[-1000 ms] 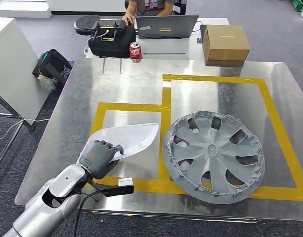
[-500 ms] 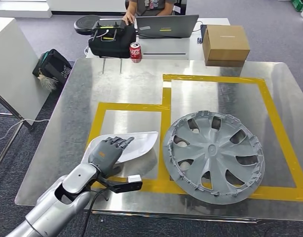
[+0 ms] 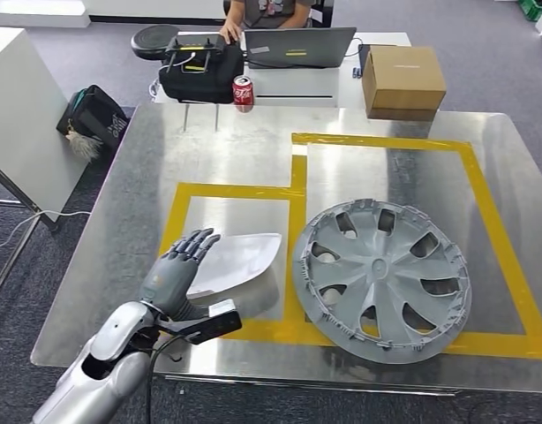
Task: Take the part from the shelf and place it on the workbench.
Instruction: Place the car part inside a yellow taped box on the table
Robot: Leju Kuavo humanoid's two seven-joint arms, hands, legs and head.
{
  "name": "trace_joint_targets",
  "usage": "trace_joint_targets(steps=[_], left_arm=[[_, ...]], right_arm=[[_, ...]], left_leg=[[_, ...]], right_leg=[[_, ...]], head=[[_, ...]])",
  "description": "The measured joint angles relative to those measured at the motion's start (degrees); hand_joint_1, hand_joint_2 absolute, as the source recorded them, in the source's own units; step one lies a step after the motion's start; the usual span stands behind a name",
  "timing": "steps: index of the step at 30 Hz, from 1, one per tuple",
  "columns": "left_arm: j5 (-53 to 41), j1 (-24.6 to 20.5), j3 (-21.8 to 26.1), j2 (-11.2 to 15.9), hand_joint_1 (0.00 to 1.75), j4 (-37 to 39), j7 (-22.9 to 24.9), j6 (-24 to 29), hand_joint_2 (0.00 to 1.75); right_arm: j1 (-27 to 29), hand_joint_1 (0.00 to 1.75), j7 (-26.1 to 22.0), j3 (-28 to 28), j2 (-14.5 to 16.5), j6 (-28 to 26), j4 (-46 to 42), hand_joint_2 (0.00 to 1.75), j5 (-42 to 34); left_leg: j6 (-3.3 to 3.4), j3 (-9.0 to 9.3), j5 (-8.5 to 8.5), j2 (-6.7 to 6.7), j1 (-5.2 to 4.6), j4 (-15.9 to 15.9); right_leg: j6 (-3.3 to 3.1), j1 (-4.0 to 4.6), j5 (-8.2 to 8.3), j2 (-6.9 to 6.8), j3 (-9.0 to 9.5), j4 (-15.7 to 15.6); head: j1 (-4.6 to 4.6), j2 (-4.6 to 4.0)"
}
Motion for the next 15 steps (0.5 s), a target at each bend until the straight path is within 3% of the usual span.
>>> trace_joint_targets(steps=[1,2,3,5,6,7,8,9,12,13,15], left_arm=[[1.3,1.7,1.1,0.2,0.00,-1.8,-0.7,0.6,0.00],[2.6,3.3,2.3,0.4,0.00,-3.6,-1.5,1.2,0.00],[3.8,4.6,3.3,0.6,0.00,-5.2,-2.3,1.7,0.00],[6.5,7.0,5.3,1.0,0.00,-8.2,-4.1,2.6,0.00],[8.0,8.2,6.4,1.2,0.00,-9.6,-5.0,3.0,0.00],[9.4,9.3,7.4,1.4,0.00,-11.0,-5.9,3.2,0.00],[10.9,10.3,8.4,1.7,0.00,-12.4,-6.8,3.3,0.00],[12.3,11.2,9.3,1.9,0.00,-13.6,-7.6,3.3,0.00],[16.5,13.4,11.3,2.0,0.00,-16.5,-9.8,3.3,0.00],[18.0,14.1,12.1,2.1,0.00,-17.2,-10.5,3.4,0.00],[20.7,15.3,13.4,2.1,0.00,-18.4,-11.7,4.0,0.00]], right_arm=[[0.5,0.00,0.5,0.1,0.0,-0.3,-0.4,0.00,-0.6],[0.9,0.00,0.9,0.3,0.0,-0.5,-0.9,0.00,-1.2],[1.3,0.00,1.2,0.4,0.0,-0.8,-1.2,0.00,-1.7],[1.8,0.00,1.7,0.7,0.0,-1.2,-2.0,0.00,-2.6],[1.9,0.00,1.9,1.0,0.0,-1.5,-2.2,0.00,-3.1],[2.0,0.00,2.1,1.4,0.0,-1.7,-2.5,0.00,-3.5],[2.1,0.00,2.3,1.6,0.0,-2.0,-2.8,0.00,-3.9],[2.2,0.00,2.6,1.8,0.0,-2.3,-3.0,0.00,-4.2],[2.7,0.00,3.1,2.2,0.0,-3.2,-4.0,0.00,-5.1],[3.0,0.00,3.2,2.4,0.0,-3.4,-4.4,0.00,-5.4],[3.3,0.00,3.5,2.7,0.0,-3.7,-5.1,0.00,-6.0]], left_leg=[[-0.12,0.00,-0.05,0.12,0.14,0.0],[-0.34,0.04,-0.19,0.21,0.35,0.1],[-0.68,0.11,-0.40,0.21,0.65,0.3],[-1.90,0.27,-1.18,0.12,1.49,1.1],[-2.72,0.11,-1.72,0.06,1.73,1.7],[-3.49,-0.15,-2.25,0.00,1.80,2.5],[-4.09,-0.49,-2.63,-0.05,1.72,3.1],[-4.51,-0.84,-2.79,-0.09,1.57,3.6],[-4.82,-1.72,-4.07,-0.15,1.62,5.0],[-4.67,-2.66,-5.71,-0.17,1.53,7.0],[-4.12,-5.96,-10.07,-0.24,0.96,14.5]], right_leg=[[0.36,-0.24,-1.07,-0.03,-1.54,3.5],[0.76,-0.54,-1.06,-0.07,-2.41,5.3],[1.23,-0.88,0.01,-0.12,-2.27,5.1],[2.63,-1.61,3.41,-0.44,0.69,-0.8],[3.18,-1.76,4.24,-0.52,2.40,-3.5],[3.25,-1.92,4.29,-0.53,3.47,-5.3],[2.80,-1.90,3.55,-0.41,3.78,-5.7],[1.82,-1.85,3.05,-0.23,3.58,-5.3],[-0.60,-1.54,2.58,-0.05,2.48,-4.7],[-1.17,-1.34,2.76,-0.03,2.33,-4.8],[-2.13,-0.81,3.28,-0.02,2.01,-5.2]], head=[[0.02,0.00],[0.03,0.00],[0.03,0.00],[0.07,0.00],[0.36,0.00],[0.57,0.00],[0.61,0.00],[0.63,0.00],[-0.03,0.00],[-0.16,0.00],[-0.34,0.00]])
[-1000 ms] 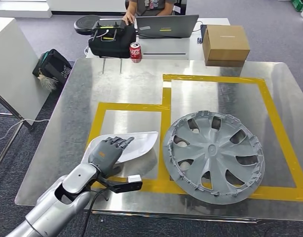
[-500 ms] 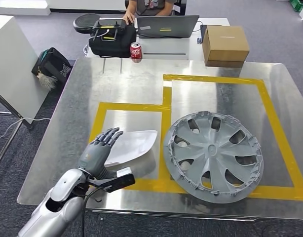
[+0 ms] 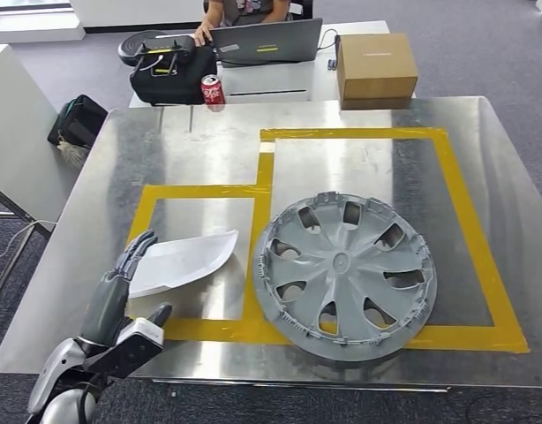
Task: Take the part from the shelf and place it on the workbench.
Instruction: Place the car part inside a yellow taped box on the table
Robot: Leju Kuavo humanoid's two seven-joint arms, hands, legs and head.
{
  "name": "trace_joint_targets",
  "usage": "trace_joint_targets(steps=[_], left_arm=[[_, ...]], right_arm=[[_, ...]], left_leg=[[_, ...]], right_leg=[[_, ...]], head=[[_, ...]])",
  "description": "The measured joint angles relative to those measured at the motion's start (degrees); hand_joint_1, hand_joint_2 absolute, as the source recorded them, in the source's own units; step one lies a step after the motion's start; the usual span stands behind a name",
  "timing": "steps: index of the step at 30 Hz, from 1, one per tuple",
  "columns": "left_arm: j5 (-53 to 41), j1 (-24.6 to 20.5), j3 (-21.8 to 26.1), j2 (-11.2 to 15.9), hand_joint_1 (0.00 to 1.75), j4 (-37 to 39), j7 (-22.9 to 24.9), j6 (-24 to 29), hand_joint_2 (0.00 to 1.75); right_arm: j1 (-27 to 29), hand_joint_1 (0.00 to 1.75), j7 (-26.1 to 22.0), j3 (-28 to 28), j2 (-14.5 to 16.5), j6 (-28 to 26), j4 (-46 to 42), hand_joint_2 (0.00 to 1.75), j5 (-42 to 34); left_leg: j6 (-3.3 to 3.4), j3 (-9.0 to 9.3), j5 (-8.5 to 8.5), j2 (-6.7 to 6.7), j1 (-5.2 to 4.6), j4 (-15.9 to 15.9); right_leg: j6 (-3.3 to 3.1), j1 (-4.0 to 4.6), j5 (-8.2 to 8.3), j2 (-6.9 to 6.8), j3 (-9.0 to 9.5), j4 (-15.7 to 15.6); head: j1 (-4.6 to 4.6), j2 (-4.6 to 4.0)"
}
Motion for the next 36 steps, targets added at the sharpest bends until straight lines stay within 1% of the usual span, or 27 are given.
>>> trace_joint_targets(steps=[1,2,3,4,6,7,9,11,12,13,14,16,17,18,19,21,23,24,26,28,30,31,32,33,34,35,36], left_arm=[[1.3,0.5,0.6,0.0,0.00,-0.4,-0.4,0.2,0.00],[2.3,1.0,1.1,0.0,0.00,-0.6,-0.7,0.4,0.00],[3.1,1.4,1.5,0.0,0.00,-0.9,-0.9,0.4,0.00],[3.8,1.7,1.9,0.0,0.00,-1.1,-1.0,0.4,0.00],[4.4,2.1,2.5,0.0,0.00,-1.6,-1.2,0.4,0.00],[4.5,2.3,2.8,0.0,0.00,-1.8,-1.2,0.5,0.00],[4.7,2.6,3.3,-0.1,0.00,-2.2,-1.2,0.7,0.00],[5.1,3.2,3.8,-0.1,0.00,-2.3,-1.2,1.2,0.00],[5.3,3.4,4.1,-0.1,0.00,-2.3,-1.3,1.4,0.00],[5.6,3.6,4.3,-0.2,0.00,-2.3,-1.3,1.7,0.00],[5.8,3.9,4.6,-0.2,0.00,-2.3,-1.3,2.0,0.00],[6.1,4.3,5.0,-0.3,0.00,-2.3,-1.4,2.4,0.00],[6.2,4.5,5.1,-0.3,0.00,-2.3,-1.4,2.4,0.00],[6.2,4.6,5.3,-0.3,0.00,-2.3,-1.4,2.5,0.00],[6.2,4.6,5.4,-0.3,0.00,-2.3,-1.5,2.5,0.00],[6.2,4.7,5.6,-0.4,0.00,-2.3,-1.5,2.5,0.00],[6.4,4.8,5.8,-0.4,0.00,-2.3,-1.5,2.6,0.00],[6.6,4.9,5.9,-0.4,0.00,-2.3,-1.6,2.9,0.00],[7.6,5.0,6.1,-0.5,0.00,-2.3,-1.8,3.7,0.00],[9.3,5.3,6.4,-0.6,0.00,-2.3,-2.2,5.0,0.00],[11.9,5.5,6.9,-0.7,0.00,-2.2,-2.6,6.2,0.00],[13.6,5.6,7.2,-0.8,0.00,-2.1,-2.6,6.6,0.00],[15.6,5.7,7.5,-1.0,0.00,-1.9,-2.6,7.0,0.00],[17.6,5.9,7.9,-1.1,0.00,-1.7,-2.6,7.1,0.00],[19.7,6.1,8.2,-1.3,0.00,-1.4,-2.6,7.2,0.00],[21.8,6.3,8.6,-1.5,0.00,-1.2,-2.6,7.2,0.00],[23.9,6.4,9.0,-1.6,0.00,-1.0,-2.8,7.1,0.00]], right_arm=[[0.1,0.00,0.2,0.1,0.0,-0.1,-0.2,0.00,-0.2],[0.1,0.00,0.3,0.2,0.0,-0.2,-0.4,0.00,-0.4],[0.2,0.00,0.4,0.3,0.0,-0.3,-0.6,0.00,-0.4],[0.2,0.00,0.5,0.4,0.0,-0.4,-0.9,0.00,-0.5],[0.3,0.00,0.5,0.4,0.0,-0.5,-1.2,0.00,-0.5],[0.4,0.00,0.5,0.5,0.0,-0.6,-1.4,0.00,-0.6],[0.6,0.00,0.6,0.6,0.0,-0.7,-1.6,0.00,-0.7],[0.8,0.00,0.8,0.7,0.0,-0.8,-1.9,0.00,-0.8],[1.1,0.00,0.9,0.8,0.0,-0.8,-2.1,0.00,-0.8],[1.3,0.00,1.0,0.9,0.0,-0.9,-2.2,0.00,-0.9],[1.5,0.00,1.2,0.9,0.0,-1.0,-2.4,0.00,-0.9],[1.7,0.00,1.4,1.0,0.0,-1.1,-2.6,0.00,-0.9],[1.7,0.00,1.4,1.0,0.0,-1.1,-2.6,0.00,-0.9],[1.7,0.00,1.4,1.1,0.0,-1.1,-2.7,0.00,-0.9],[1.7,0.00,1.4,1.1,0.0,-1.1,-2.7,0.00,-0.9],[1.7,0.00,1.4,1.2,0.0,-1.1,-2.9,0.00,-0.9],[1.6,0.00,1.5,1.4,0.0,-1.1,-3.2,0.00,-0.9],[1.6,0.00,1.5,1.5,0.0,-1.1,-3.3,0.00,-0.9],[1.8,0.00,1.8,1.6,0.0,-1.1,-3.5,0.00,-0.8],[2.0,0.00,2.3,1.6,0.1,-1.1,-3.7,0.00,-0.9],[2.2,0.00,2.9,1.7,0.1,-1.3,-4.1,0.00,-1.1],[2.3,0.00,3.2,1.8,0.1,-1.4,-4.4,0.00,-1.2],[2.5,0.00,3.6,1.9,0.1,-1.6,-4.7,0.00,-1.4],[2.7,0.00,4.0,1.9,0.1,-1.8,-4.9,0.00,-1.4],[2.9,0.00,4.4,2.0,0.1,-1.9,-5.1,0.00,-1.5],[3.0,0.00,4.7,2.0,0.1,-1.9,-5.3,0.00,-1.5],[3.1,0.00,4.9,2.1,0.1,-1.8,-5.5,0.00,-1.5]], left_leg=[[0.36,-1.74,-1.59,-0.03,-0.38,3.8],[0.83,-2.85,-2.15,-0.06,-0.77,6.2],[1.46,-3.01,-1.54,-0.09,-1.17,6.5],[2.22,-2.19,-0.01,-0.13,-1.63,4.9],[4.15,1.44,3.57,-0.35,-2.75,-2.2],[4.75,3.01,4.73,-0.47,-3.17,-5.4],[5.07,4.10,5.70,-0.62,-3.71,-8.5],[4.84,3.56,7.01,-0.56,-3.67,-9.4],[4.95,3.24,7.74,-0.49,-3.52,-9.8],[5.13,2.83,8.47,-0.42,-3.32,-10.2],[5.29,2.34,9.12,-0.35,-3.14,-10.3],[5.48,1.11,10.14,-0.29,-3.09,-10.3],[5.46,0.50,10.62,-0.24,-3.09,-10.3],[5.42,-0.09,11.07,-0.18,-3.09,-10.2],[5.33,-0.62,11.48,-0.15,-3.07,-10.2],[5.00,-1.48,12.12,-0.11,-3.01,-9.9],[4.48,-2.04,12.65,-0.10,-3.10,-9.6],[4.22,-2.23,13.00,-0.11,-3.17,-9.5],[3.74,-2.58,13.77,-0.28,-3.25,-9.4],[3.10,-3.40,12.37,-0.60,-3.20,-8.2],[2.35,-5.32,7.53,-0.78,-2.94,-3.1],[2.07,-6.43,4.90,-0.78,-2.78,0.7],[1.85,-7.23,3.18,-0.78,-2.62,4.2],[1.71,-7.35,2.82,-0.77,-2.50,6.3],[1.63,-6.61,3.76,-0.75,-2.42,6.7],[1.60,-4.88,5.56,-0.62,-2.34,5.0],[1.57,-2.14,7.26,-0.05,-2.27,1.6]], right_leg=[[-0.37,0.34,0.29,-0.01,-0.26,-0.1],[-0.67,0.69,0.57,0.00,-0.58,-0.2],[-0.87,1.05,0.86,0.02,-0.93,-0.2],[-0.99,1.39,1.17,0.07,-1.26,-0.2],[-0.98,1.89,1.88,0.18,-1.86,-0.2],[-0.86,2.02,2.32,0.20,-2.11,-0.3],[-0.42,1.97,3.43,0.13,-2.39,-0.8],[0.18,1.84,4.50,0.12,-2.52,-1.6],[0.53,1.85,4.07,0.11,-2.82,-1.6],[0.86,1.86,2.60,0.09,-3.28,-0.6],[1.19,1.82,0.11,0.05,-3.98,1.7],[1.71,1.69,-5.07,-0.02,-5.43,8.8],[1.91,1.65,-6.45,-0.05,-5.68,11.9],[2.06,1.64,-6.59,-0.05,-5.12,13.4],[2.15,1.63,-5.73,-0.06,-3.55,12.7],[2.24,1.62,-3.56,-0.13,2.17,5.8],[2.02,1.73,-3.46,-0.11,7.51,-1.7],[1.80,1.81,-3.92,-0.09,8.66,-3.6],[0.93,1.89,-3.60,-0.19,8.50,-4.2],[-0.24,1.68,-2.79,-0.66,7.66,-4.3],[-1.17,1.50,-1.75,-1.24,6.48,-4.4],[-1.39,1.51,-1.17,-1.54,5.68,-4.4],[-1.47,1.54,-0.57,-1.92,4.85,-4.4],[-1.46,1.56,0.02,-2.36,4.06,-4.4],[-1.40,1.58,0.58,-2.81,3.30,-4.3],[-1.27,1.58,1.15,-3.30,2.58,-4.3],[-1.07,1.59,1.72,-3.74,1.98,-4.3]], head=[[-0.05,0.00],[-0.06,0.00],[-0.05,0.00],[-0.05,0.00],[-0.01,0.00],[0.01,0.00],[0.01,0.00],[-0.02,0.00],[0.03,0.00],[0.12,0.00],[0.20,0.00],[0.29,0.00],[0.28,0.00],[0.27,0.00],[0.28,0.00],[0.27,0.00],[0.23,0.00],[0.23,0.00],[0.18,0.00],[0.06,0.00],[-0.22,0.00],[-0.33,0.00],[-0.36,0.00],[-0.36,0.00],[-0.36,0.00],[-0.36,0.00],[-0.36,0.00]])
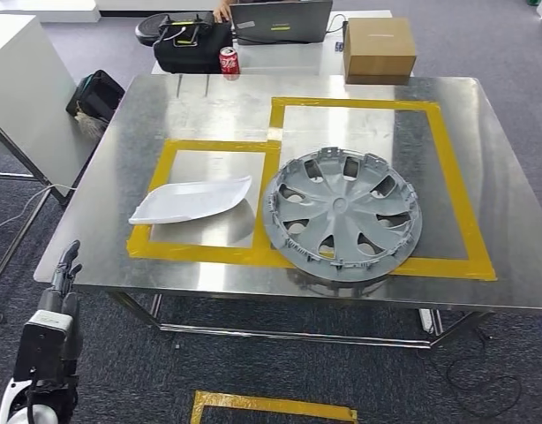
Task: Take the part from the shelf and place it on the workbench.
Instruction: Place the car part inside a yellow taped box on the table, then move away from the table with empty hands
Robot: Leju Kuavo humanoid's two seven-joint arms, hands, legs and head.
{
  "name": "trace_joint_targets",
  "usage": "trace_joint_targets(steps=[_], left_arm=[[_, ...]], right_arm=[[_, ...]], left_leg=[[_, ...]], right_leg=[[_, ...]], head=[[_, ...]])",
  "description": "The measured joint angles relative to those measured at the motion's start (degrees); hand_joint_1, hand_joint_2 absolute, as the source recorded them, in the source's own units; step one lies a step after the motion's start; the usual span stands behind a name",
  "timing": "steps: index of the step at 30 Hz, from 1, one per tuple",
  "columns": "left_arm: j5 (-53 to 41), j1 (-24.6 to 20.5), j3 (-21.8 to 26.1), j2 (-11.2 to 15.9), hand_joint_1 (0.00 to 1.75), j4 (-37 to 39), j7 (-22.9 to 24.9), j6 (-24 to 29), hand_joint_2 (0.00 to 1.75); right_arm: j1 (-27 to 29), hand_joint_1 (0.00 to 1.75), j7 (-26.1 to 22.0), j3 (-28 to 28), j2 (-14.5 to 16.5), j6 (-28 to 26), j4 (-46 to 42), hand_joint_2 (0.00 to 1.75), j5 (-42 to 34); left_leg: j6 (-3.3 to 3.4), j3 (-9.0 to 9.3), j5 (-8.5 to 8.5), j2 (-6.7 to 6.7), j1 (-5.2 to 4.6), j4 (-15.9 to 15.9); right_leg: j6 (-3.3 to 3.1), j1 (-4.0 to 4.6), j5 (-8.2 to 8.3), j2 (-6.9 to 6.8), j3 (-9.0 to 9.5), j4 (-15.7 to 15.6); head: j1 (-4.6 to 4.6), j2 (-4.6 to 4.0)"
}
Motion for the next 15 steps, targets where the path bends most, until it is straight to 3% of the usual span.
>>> trace_joint_targets(steps=[2,3,4,6,7,8,10,11,12,13,14,15], left_arm=[[3.5,-0.1,0.7,-0.4,0.00,0.3,-0.6,-0.4,0.00],[4.7,-0.1,0.9,-0.5,0.00,0.4,-0.9,-0.5,0.00],[5.6,-0.1,1.2,-0.7,0.00,0.6,-1.0,-0.6,0.00],[7.3,0.4,1.6,-0.9,0.00,1.3,-1.1,-0.7,0.00],[8.1,0.7,1.8,-0.9,0.00,1.7,-1.1,-0.7,0.00],[8.9,0.9,2.1,-1.0,0.00,2.1,-1.2,-0.6,0.00],[10.8,1.0,2.4,-1.2,0.00,2.8,-1.2,-0.7,0.00],[12.1,1.2,2.6,-1.3,0.00,3.1,-1.1,-0.9,0.00],[13.8,1.5,2.7,-1.3,0.00,3.4,-0.9,-1.3,0.00],[15.4,1.9,3.0,-1.3,0.00,3.8,-0.6,-1.8,0.00],[17.0,2.4,3.2,-1.3,0.00,4.1,-0.4,-2.2,0.00],[18.2,2.8,3.5,-1.3,0.00,4.3,-0.3,-2.6,0.00]], right_arm=[[0.1,0.00,0.3,0.1,0.0,0.2,-0.3,0.00,0.2],[0.2,0.00,0.3,0.2,0.0,0.4,-0.5,0.00,0.4],[0.2,0.00,0.3,0.2,0.0,0.6,-0.6,0.00,0.7],[0.2,0.00,0.0,0.2,0.0,1.2,-0.6,0.00,1.5],[0.2,0.00,-0.2,0.2,0.0,1.5,-0.6,0.00,1.9],[0.2,0.00,-0.4,0.2,0.0,1.8,-0.6,0.00,2.2],[0.1,0.00,-0.8,0.0,0.0,2.4,-0.6,0.00,3.1],[-0.1,0.00,-1.1,-0.3,0.0,2.8,-0.6,0.00,3.7],[-0.3,0.00,-1.5,-0.6,0.0,3.2,-0.6,0.00,4.3],[-0.6,0.00,-1.9,-0.9,0.0,3.7,-0.6,0.00,4.9],[-1.0,0.00,-2.2,-1.2,0.0,4.2,-0.6,0.00,5.5],[-1.3,0.00,-2.5,-1.5,0.0,4.6,-0.5,0.00,5.9]], left_leg=[[0.17,6.17,0.78,2.24,-0.13,-8.8],[0.49,8.07,0.41,3.11,-0.28,-12.0],[0.94,8.78,0.08,3.38,-0.52,-13.7],[2.09,7.89,0.99,2.41,-0.75,-14.2],[2.60,7.26,1.67,1.83,-0.78,-14.2],[3.07,6.51,2.43,1.28,-0.74,-14.3],[3.68,4.71,4.02,0.00,-0.84,-14.3],[3.84,3.70,4.85,-0.68,-0.99,-14.2],[3.94,2.65,5.70,-1.37,-1.20,-14.2],[3.99,1.64,6.52,-2.05,-1.40,-14.1],[4.00,0.65,7.32,-2.74,-1.55,-14.1],[3.97,-0.20,8.07,-3.44,-1.64,-14.0]], right_leg=[[0.57,0.19,1.04,-0.87,-0.78,0.1],[0.84,0.26,1.61,-1.38,-0.90,0.0],[1.09,0.28,2.20,-1.97,-0.92,-0.2],[1.64,-0.01,2.93,-2.69,-0.95,-0.5],[1.97,-0.17,1.90,-1.90,-1.29,0.0],[2.26,-0.26,-0.30,-0.59,-1.85,1.7],[2.43,-0.20,-6.71,2.29,-3.48,8.4],[2.28,-0.03,-9.04,2.88,-3.99,12.2],[1.98,0.21,-9.95,3.12,-3.90,14.9],[1.57,0.51,-9.40,3.23,-2.91,15.8],[1.07,0.85,-7.90,3.48,-0.95,14.7],[0.50,1.21,-6.23,4.18,1.96,11.6]], head=[[-0.01,0.00],[0.01,0.00],[-0.03,0.00],[-0.05,0.00],[-0.04,0.00],[0.01,0.00],[0.15,0.00],[0.20,0.00],[0.23,0.00],[0.22,0.00],[0.20,0.00],[0.20,0.00]])
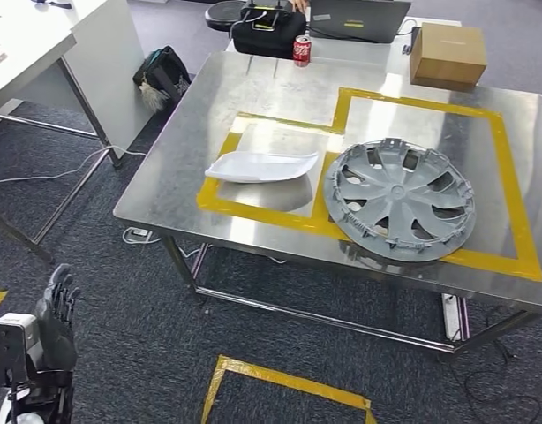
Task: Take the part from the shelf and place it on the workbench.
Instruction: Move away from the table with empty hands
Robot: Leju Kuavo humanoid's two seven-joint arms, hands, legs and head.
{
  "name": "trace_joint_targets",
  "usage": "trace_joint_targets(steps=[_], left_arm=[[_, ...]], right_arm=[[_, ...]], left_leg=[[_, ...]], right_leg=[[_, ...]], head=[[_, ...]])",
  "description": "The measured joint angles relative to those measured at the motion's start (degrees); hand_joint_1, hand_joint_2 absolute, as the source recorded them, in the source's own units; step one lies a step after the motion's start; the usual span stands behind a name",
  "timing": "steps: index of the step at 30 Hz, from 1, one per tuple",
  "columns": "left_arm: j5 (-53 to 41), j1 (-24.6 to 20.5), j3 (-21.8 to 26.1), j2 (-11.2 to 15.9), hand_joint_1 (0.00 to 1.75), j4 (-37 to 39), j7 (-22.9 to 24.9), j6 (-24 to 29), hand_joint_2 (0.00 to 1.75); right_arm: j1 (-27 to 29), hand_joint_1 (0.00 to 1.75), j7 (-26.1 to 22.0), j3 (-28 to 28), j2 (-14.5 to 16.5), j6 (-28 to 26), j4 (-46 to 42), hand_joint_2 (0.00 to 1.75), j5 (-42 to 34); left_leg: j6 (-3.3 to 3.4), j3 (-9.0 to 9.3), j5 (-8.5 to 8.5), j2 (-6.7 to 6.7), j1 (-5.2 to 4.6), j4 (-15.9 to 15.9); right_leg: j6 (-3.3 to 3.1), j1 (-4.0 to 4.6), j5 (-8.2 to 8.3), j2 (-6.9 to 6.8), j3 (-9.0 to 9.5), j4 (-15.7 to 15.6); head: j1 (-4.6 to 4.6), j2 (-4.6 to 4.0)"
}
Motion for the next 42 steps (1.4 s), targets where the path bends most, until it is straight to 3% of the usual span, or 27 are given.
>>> trace_joint_targets(steps=[1,3,4,5,7,9,11,12,14,16,17,19,21,22,24,26,27,28,29,31,33,35,37,38,39,41,42], left_arm=[[1.1,0.3,0.3,0.0,0.00,0.2,-0.1,-0.3,0.00],[2.8,0.6,0.7,0.0,0.00,0.4,-0.5,-0.8,0.00],[3.5,0.9,0.9,-0.1,0.00,0.4,-0.7,-0.9,0.00],[4.0,1.2,1.2,-0.1,0.00,0.5,-0.9,-1.0,0.00],[4.5,1.9,1.7,-0.1,0.00,0.6,-1.1,-1.0,0.00],[4.8,2.1,2.0,-0.1,0.00,0.7,-1.1,-1.0,0.00],[4.8,2.1,2.1,-0.1,0.00,0.7,-1.1,-1.0,0.00],[4.9,2.1,2.1,-0.1,0.00,0.8,-1.1,-1.0,0.00],[5.1,2.2,2.1,-0.1,0.00,0.9,-1.2,-1.0,0.00],[5.6,2.2,2.2,-0.1,0.00,0.9,-1.4,-0.9,0.00],[5.8,2.1,2.2,-0.1,0.00,0.9,-1.6,-0.8,0.00],[6.9,2.1,2.4,-0.2,0.00,0.9,-1.9,-0.7,0.00],[9.4,2.8,2.9,-0.2,0.00,0.9,-2.1,-1.0,0.00],[10.9,3.3,3.2,-0.2,0.00,0.9,-2.1,-1.3,0.00],[13.3,4.0,4.0,-0.3,0.00,0.9,-2.5,-1.7,0.00],[14.4,4.2,4.6,-0.4,0.00,0.9,-2.9,-2.0,0.00],[14.6,4.3,4.8,-0.4,0.00,0.9,-3.0,-2.1,0.00],[14.8,4.4,5.0,-0.4,0.00,0.9,-3.1,-2.1,0.00],[14.9,4.5,5.1,-0.4,0.00,0.9,-3.1,-2.1,0.00],[14.9,4.7,5.3,-0.5,0.00,0.9,-3.1,-2.2,0.00],[14.9,4.6,5.4,-0.7,0.00,0.9,-3.3,-2.2,0.00],[14.6,4.7,5.6,-0.8,0.00,0.9,-3.8,-2.2,0.00],[14.1,5.1,5.9,-0.8,0.00,0.9,-4.3,-2.3,0.00],[13.9,5.3,6.1,-0.8,0.00,0.8,-4.5,-2.4,0.00],[13.7,5.4,6.2,-0.8,0.00,0.7,-4.8,-2.5,0.00],[13.2,5.3,6.2,-0.8,0.00,0.6,-5.1,-2.7,0.00],[13.0,5.3,6.2,-0.8,0.00,0.6,-5.2,-2.7,0.00]], right_arm=[[-0.3,0.00,-0.2,-0.3,0.0,0.5,0.0,0.00,0.4],[-0.7,0.00,-0.4,-0.8,0.0,1.2,0.1,0.00,1.3],[-0.9,0.00,-0.5,-1.0,0.0,1.6,0.3,0.00,1.6],[-1.0,0.00,-0.6,-1.2,0.0,1.8,0.4,0.00,1.9],[-1.3,0.00,-0.6,-1.4,0.0,2.0,0.7,0.00,2.2],[-1.3,0.00,-0.7,-1.7,0.0,2.1,0.9,0.00,2.4],[-1.3,0.00,-0.7,-1.9,0.0,2.1,1.2,0.00,2.5],[-1.4,0.00,-0.7,-2.0,0.0,2.1,1.3,0.00,2.5],[-1.6,0.00,-0.7,-2.1,0.0,2.2,1.5,0.00,2.6],[-1.8,0.00,-0.8,-2.2,0.0,2.5,1.7,0.00,2.9],[-1.9,0.00,-0.8,-2.3,0.0,2.6,1.7,0.00,3.1],[-2.1,0.00,-1.1,-2.5,0.0,2.9,1.8,0.00,3.7],[-2.4,0.00,-1.6,-2.6,0.0,3.3,2.1,0.00,4.4],[-2.6,0.00,-2.0,-2.7,0.0,3.4,2.2,0.00,4.8],[-2.9,0.00,-2.6,-2.9,0.0,3.7,2.6,0.00,5.4],[-3.0,0.00,-3.0,-3.2,0.0,3.9,3.0,0.00,5.8],[-3.1,0.00,-3.1,-3.3,0.0,3.9,3.2,0.00,5.8],[-3.3,0.00,-3.1,-3.4,0.0,3.9,3.4,0.00,5.9],[-3.4,0.00,-3.1,-3.5,0.0,3.9,3.5,0.00,5.9],[-3.7,0.00,-3.2,-3.5,0.0,3.9,3.6,0.00,5.9],[-4.0,0.00,-3.3,-3.6,-0.1,4.1,3.6,0.00,6.0],[-4.1,0.00,-3.6,-3.6,-0.1,4.3,3.7,0.00,6.3],[-4.2,0.00,-3.9,-3.6,-0.1,4.6,3.8,0.00,6.6],[-4.2,0.00,-4.0,-3.6,-0.1,4.8,3.8,0.00,6.7],[-4.2,0.00,-4.1,-3.7,-0.1,4.9,3.9,0.00,6.8],[-4.1,0.00,-4.2,-3.7,-0.1,5.0,4.1,0.00,7.0],[-4.1,0.00,-4.3,-3.7,-0.1,5.1,4.2,0.00,7.0]], left_leg=[[-0.09,-0.71,0.72,-0.68,-0.09,0.1],[-0.34,-1.67,2.12,-1.97,-0.17,0.1],[-0.56,-1.98,2.80,-2.58,-0.13,0.1],[-0.82,-2.26,3.47,-3.32,-0.11,0.1],[-1.37,-3.11,2.75,-2.99,0.01,0.9],[-2.18,-4.87,-2.73,-0.38,0.35,5.5],[-3.32,-6.88,-8.75,1.52,1.14,13.7],[-3.84,-7.30,-9.75,1.81,1.59,17.1],[-4.85,-5.70,-7.77,2.10,2.52,18.9],[-6.00,-0.01,-5.13,3.80,3.41,13.3],[-6.34,3.39,-5.11,4.99,3.64,9.0],[-5.65,7.16,-6.67,6.39,3.52,2.9],[-3.86,6.38,-7.05,5.62,2.90,1.8],[-3.09,5.65,-6.58,5.23,2.68,2.0],[-1.78,4.24,-5.34,4.37,2.35,2.1],[-1.03,2.39,-3.83,3.08,1.75,2.1],[-0.79,1.41,-3.04,2.38,1.40,2.1],[-0.60,0.35,-2.17,1.62,1.07,2.1],[-0.47,-0.65,-1.32,0.85,0.82,2.1],[-0.38,-2.48,0.37,-0.78,0.58,2.2],[-0.58,-3.52,1.70,-2.16,0.49,2.2],[-1.24,-3.91,2.65,-3.41,0.53,2.0],[-1.89,-4.37,3.11,-4.03,0.58,1.8],[-2.10,-4.86,2.04,-3.34,0.56,2.5],[-2.31,-5.60,-0.24,-2.12,0.58,4.2],[-3.20,-7.50,-6.38,0.53,0.96,10.5],[-3.82,-8.30,-8.26,1.19,1.34,14.2]], right_leg=[[-0.70,0.30,0.65,1.56,3.55,-4.6],[-1.40,0.50,-0.12,4.19,9.29,-13.2],[-1.54,0.56,-0.85,4.70,10.55,-15.5],[-1.49,0.53,-0.82,4.13,10.65,-16.2],[-1.88,0.37,0.09,2.44,9.61,-16.0],[-2.19,0.08,1.37,0.50,8.28,-16.1],[-2.08,-0.01,2.64,-1.50,6.62,-16.0],[-1.90,-0.08,3.24,-2.49,5.73,-15.8],[-1.35,-0.34,4.36,-4.37,3.95,-15.3],[-0.57,-0.60,5.16,-5.92,2.07,-14.1],[-0.14,-0.69,5.36,-6.55,1.01,-13.3],[0.80,-0.79,6.02,-7.69,-0.39,-12.0],[1.73,-1.29,6.89,-8.28,-1.07,-11.5],[2.10,-1.62,6.39,-7.40,-1.49,-11.2],[2.49,-1.92,2.35,-4.08,-2.73,-7.8],[2.04,-1.55,-3.34,-1.56,-4.45,-0.5],[1.59,-1.21,-4.95,-1.14,-4.94,2.8],[1.03,-0.74,-5.08,-0.91,-4.68,4.7],[0.40,-0.19,-3.85,-0.70,-3.43,4.6],[-1.05,0.98,-0.56,0.80,2.04,-1.5],[-2.33,1.59,-0.80,3.46,8.08,-10.4],[-2.87,1.78,-2.24,4.15,10.35,-14.7],[-3.09,1.54,-1.49,2.61,9.90,-15.2],[-3.29,1.29,-0.83,1.80,9.57,-15.5],[-3.33,0.98,-0.13,0.94,9.12,-15.7],[-3.12,0.66,0.85,-0.81,8.15,-15.8],[-2.80,0.46,1.26,-1.81,7.63,-15.8]], head=[[-0.01,0.00],[-0.03,0.00],[-0.04,0.00],[-0.03,0.00],[-0.11,0.00],[-0.47,0.00],[-0.72,0.00],[-0.70,0.00],[-0.70,0.00],[-0.74,0.00],[-0.75,0.00],[-0.71,0.00],[-0.64,0.00],[-0.66,0.00],[-0.64,0.00],[-0.45,0.00],[-0.40,0.00],[-0.35,0.00],[-0.37,0.00],[-0.36,0.00],[-0.40,0.00],[-0.26,-0.01],[-0.10,-0.02],[-0.25,-0.02],[-0.43,-0.02],[-0.76,-0.02],[-0.78,-0.02]])
